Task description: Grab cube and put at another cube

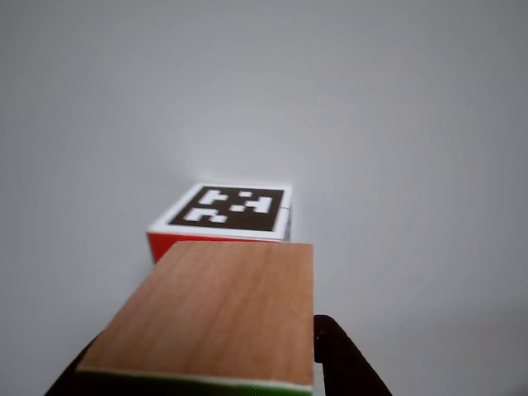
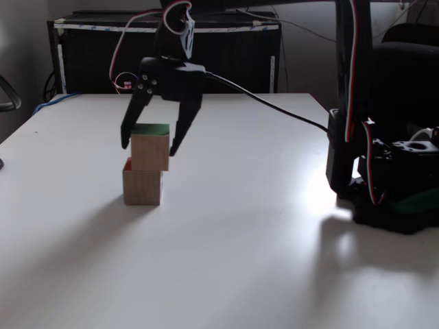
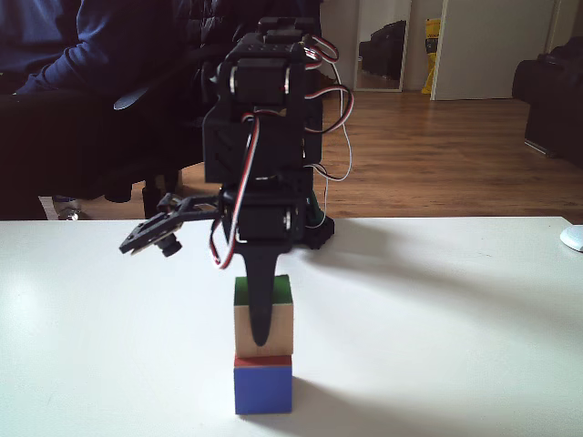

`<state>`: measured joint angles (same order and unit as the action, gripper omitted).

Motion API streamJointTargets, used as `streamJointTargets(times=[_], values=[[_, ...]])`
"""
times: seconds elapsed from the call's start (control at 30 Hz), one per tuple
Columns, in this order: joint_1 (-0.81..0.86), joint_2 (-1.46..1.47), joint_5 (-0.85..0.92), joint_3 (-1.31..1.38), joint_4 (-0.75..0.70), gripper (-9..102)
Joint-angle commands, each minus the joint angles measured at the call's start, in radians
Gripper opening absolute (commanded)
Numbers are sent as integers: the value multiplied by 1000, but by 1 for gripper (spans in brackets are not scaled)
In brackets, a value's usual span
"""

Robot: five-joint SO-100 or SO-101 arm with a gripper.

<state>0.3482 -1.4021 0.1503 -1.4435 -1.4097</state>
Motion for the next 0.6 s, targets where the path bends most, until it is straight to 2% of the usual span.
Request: streamJointTargets(times=[0.0, 0.07, 0.3, 0.57], values=[[2, -44, -12, 57, -15, 37], [2, -52, -9, 66, -25, 48], [-5, -167, -20, 32, -17, 49], [-44, -477, -15, -156, -3, 49]])
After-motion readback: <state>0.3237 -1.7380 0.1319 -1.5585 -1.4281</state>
